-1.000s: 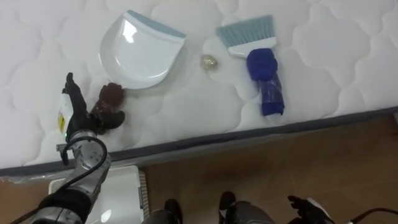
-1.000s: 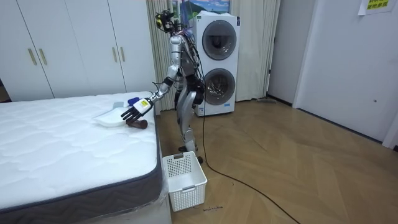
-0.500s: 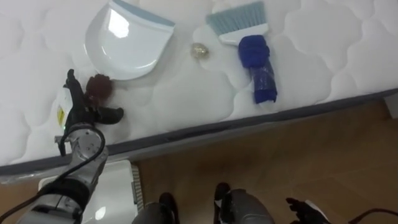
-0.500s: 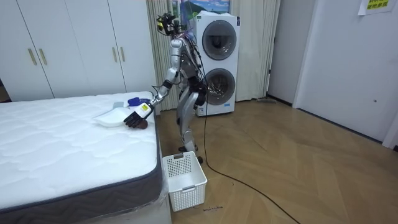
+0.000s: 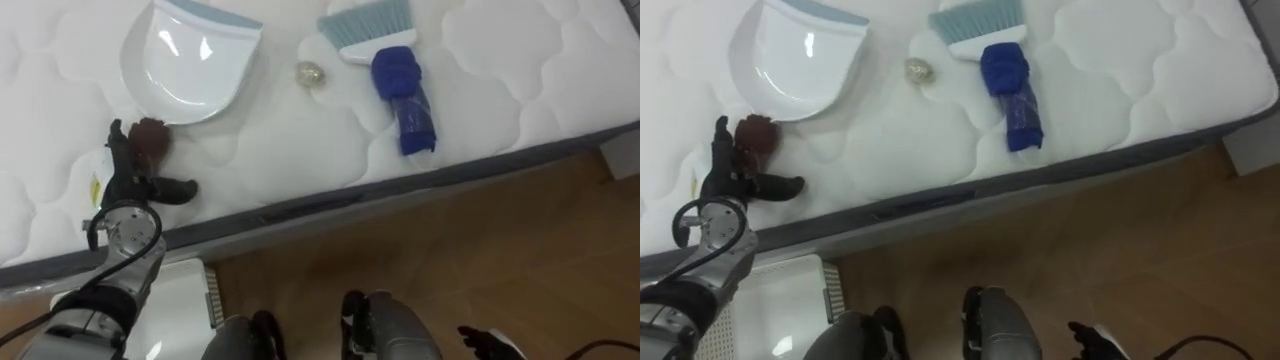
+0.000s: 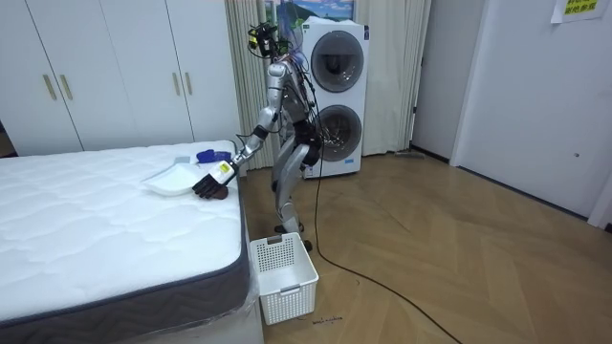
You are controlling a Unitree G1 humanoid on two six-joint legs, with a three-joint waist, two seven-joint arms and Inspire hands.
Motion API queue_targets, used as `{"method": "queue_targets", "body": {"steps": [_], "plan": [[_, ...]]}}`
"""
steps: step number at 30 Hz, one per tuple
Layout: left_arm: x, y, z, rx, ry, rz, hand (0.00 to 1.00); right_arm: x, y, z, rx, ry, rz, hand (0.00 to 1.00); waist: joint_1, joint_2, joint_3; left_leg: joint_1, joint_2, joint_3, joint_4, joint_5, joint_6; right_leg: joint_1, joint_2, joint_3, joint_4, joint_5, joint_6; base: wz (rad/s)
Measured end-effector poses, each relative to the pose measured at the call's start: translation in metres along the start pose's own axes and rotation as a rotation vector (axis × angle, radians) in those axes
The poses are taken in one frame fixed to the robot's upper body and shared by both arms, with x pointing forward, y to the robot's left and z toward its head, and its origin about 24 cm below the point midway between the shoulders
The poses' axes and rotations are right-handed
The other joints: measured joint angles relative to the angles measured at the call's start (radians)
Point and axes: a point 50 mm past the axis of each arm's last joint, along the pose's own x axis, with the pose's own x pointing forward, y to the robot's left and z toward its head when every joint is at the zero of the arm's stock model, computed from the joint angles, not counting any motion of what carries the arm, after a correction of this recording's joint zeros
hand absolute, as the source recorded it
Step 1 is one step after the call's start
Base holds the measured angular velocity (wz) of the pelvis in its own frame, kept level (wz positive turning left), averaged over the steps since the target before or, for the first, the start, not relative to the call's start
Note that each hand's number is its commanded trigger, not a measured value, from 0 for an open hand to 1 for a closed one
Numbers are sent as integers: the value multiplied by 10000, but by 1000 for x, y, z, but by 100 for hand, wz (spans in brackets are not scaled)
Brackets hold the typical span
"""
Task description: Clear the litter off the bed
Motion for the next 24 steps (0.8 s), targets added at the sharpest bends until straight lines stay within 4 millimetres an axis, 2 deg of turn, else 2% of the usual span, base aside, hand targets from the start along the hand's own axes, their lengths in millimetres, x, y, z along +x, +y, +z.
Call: {"method": "queue_targets", "body": {"steps": [6,9,24], "plan": [[7,11,0,-306,467,4,100,0,-1,0,17,21,-9,0,-55,95,-59,-95,18,13,58,-4,11,-101,-8,10,82,6,-7,0],[10,19,-3,-597,759,200,100,0,-2,2,11,-15,-46,0,-66,103,-57,-127,20,81,63,-5,9,-172,-7,45,116,4,-12,-1],[9,16,-9,-549,1364,-318,100,0,-3,2,22,52,-345,0,-67,112,-51,-142,29,86,61,-29,10,-183,6,52,103,0,-8,0]]}}
